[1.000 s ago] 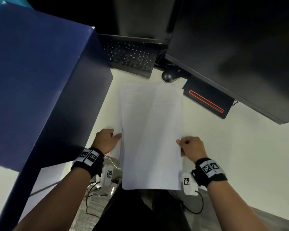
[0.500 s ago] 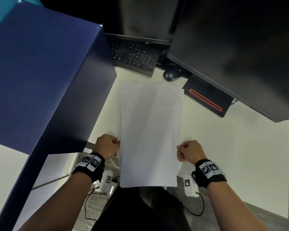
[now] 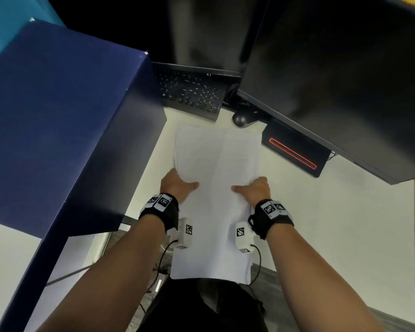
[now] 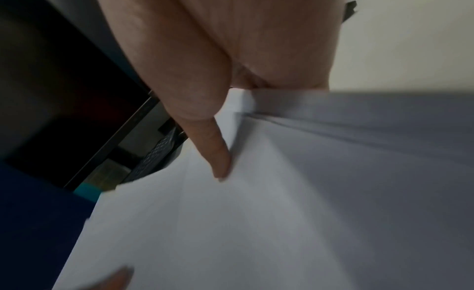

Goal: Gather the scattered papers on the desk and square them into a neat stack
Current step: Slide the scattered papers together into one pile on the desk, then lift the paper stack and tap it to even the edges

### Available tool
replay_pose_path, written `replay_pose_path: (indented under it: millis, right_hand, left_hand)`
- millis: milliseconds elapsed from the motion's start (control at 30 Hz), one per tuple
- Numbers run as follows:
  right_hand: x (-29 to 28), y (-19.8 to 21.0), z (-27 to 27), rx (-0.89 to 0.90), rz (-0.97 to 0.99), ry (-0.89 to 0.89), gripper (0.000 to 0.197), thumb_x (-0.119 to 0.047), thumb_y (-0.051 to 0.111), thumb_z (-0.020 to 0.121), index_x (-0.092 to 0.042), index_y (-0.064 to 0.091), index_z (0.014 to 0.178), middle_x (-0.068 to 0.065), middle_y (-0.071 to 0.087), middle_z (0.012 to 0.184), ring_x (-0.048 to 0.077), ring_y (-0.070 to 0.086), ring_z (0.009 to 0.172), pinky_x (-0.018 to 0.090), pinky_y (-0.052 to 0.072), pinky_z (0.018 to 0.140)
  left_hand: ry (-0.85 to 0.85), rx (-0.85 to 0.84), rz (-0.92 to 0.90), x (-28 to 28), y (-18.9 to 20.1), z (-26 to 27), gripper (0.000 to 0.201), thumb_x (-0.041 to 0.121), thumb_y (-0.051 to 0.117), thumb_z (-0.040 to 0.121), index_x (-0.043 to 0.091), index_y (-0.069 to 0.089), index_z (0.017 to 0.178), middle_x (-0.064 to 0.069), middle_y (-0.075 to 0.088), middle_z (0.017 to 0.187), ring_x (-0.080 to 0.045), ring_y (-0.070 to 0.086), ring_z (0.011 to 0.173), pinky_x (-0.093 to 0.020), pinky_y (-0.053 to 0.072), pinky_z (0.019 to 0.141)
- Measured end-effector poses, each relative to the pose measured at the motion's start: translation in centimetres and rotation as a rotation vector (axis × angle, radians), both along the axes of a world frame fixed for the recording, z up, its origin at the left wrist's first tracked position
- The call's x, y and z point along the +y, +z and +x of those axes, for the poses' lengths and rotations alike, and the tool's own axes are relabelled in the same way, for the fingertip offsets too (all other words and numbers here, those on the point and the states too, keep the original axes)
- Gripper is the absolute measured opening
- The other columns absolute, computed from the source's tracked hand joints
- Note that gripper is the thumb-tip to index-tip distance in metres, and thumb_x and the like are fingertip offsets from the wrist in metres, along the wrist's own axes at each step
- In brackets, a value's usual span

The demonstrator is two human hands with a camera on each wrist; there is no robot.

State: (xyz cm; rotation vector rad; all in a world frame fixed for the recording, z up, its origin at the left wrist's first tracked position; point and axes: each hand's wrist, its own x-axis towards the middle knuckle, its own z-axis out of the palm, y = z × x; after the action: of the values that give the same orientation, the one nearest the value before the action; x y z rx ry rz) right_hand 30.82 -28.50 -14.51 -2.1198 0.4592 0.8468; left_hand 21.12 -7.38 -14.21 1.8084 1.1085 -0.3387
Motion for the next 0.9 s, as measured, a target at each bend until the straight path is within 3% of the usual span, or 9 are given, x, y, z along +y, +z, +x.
replay_pose_path:
  millis: [100,167,267,400,500,633,767,900]
  right_hand:
    - [-0.2,-0.3,0.6,0.011,0.09,0.0,0.061,-0.018,0.093,0.057,0.0,0.068,0.109,0.011,0.073,0.109,0.028,0.071,0.094,0.037,0.059,0.084]
    - [-0.4,0.4,0.1,-0.063,0.104,0.033,0.053,-0.017,0.091,0.062,-0.006,0.068,0.109,0.005,0.073,0.105,0.025,0.07,0.093,0.03,0.057,0.077]
    - [-1.2,1.9,-1.1,-0.133,0.367,-0.093,0.052,-0.012,0.088,0.067,-0.015,0.066,0.114,0.003,0.076,0.107,0.023,0.074,0.093,0.031,0.06,0.073]
    - [-2.7,4.8,-2.3,-0.129,0.732,-0.201,0.066,-0.006,0.089,0.062,-0.009,0.063,0.123,0.016,0.072,0.119,0.035,0.069,0.109,0.047,0.055,0.091]
    - [-3.7,9.3,-2.5,-0.303,0.684,-0.101,0.044,-0.004,0.083,0.068,-0.009,0.07,0.111,0.009,0.076,0.11,0.026,0.073,0.103,0.043,0.055,0.093]
    - [-5.6,15.8,-2.4,-0.61,0.654,-0.107,0.037,0.004,0.077,0.077,0.003,0.068,0.112,0.01,0.077,0.106,0.022,0.074,0.099,0.031,0.058,0.085]
    - [-7.0,20.0,-2.3,-0.83,0.642,-0.125,0.019,0.006,0.077,0.077,-0.005,0.074,0.092,-0.004,0.08,0.088,0.013,0.076,0.086,0.021,0.056,0.075]
    - [-8.1,21.4,-1.9,-0.971,0.657,-0.16,0.025,0.008,0.075,0.078,-0.006,0.072,0.099,-0.006,0.079,0.093,0.014,0.075,0.091,0.021,0.056,0.08]
  left_hand:
    - [0.035,-0.048,-0.242,0.9,-0.7,-0.9,0.064,0.025,0.093,0.064,0.008,0.069,0.12,-0.005,0.075,0.114,-0.026,0.071,0.104,-0.039,0.055,0.097]
    - [0.022,-0.107,-0.318,1.7,-0.6,-1.6,0.065,0.028,0.093,0.063,0.009,0.07,0.12,-0.004,0.076,0.112,-0.024,0.072,0.102,-0.042,0.055,0.098]
    - [-0.021,-0.248,-0.318,2.5,1.5,-2.4,0.052,0.022,0.088,0.074,0.012,0.07,0.121,-0.003,0.077,0.112,-0.02,0.073,0.102,-0.039,0.056,0.095]
    - [-0.129,-0.455,-0.345,3.4,6.1,-2.6,0.037,0.011,0.084,0.078,0.016,0.074,0.113,0.002,0.079,0.105,-0.013,0.076,0.097,-0.03,0.059,0.083]
    - [-0.188,-0.589,-0.331,3.2,10.2,-1.6,0.031,0.0,0.081,0.079,0.013,0.075,0.106,0.007,0.08,0.096,-0.007,0.076,0.088,-0.022,0.057,0.075]
    - [-0.209,-0.793,-0.3,2.4,15.2,0.2,0.027,-0.003,0.077,0.08,0.011,0.073,0.103,0.014,0.08,0.09,-0.003,0.075,0.085,-0.018,0.057,0.074]
    - [-0.155,-0.997,-0.181,0.2,18.3,2.1,0.021,0.005,0.081,0.079,0.022,0.077,0.09,0.011,0.08,0.091,-0.009,0.076,0.089,-0.024,0.059,0.08]
    - [-0.109,-1.109,-0.1,-2.7,19.5,3.0,0.033,0.006,0.081,0.077,0.039,0.079,0.077,0.024,0.077,0.081,0.003,0.073,0.08,-0.021,0.058,0.078]
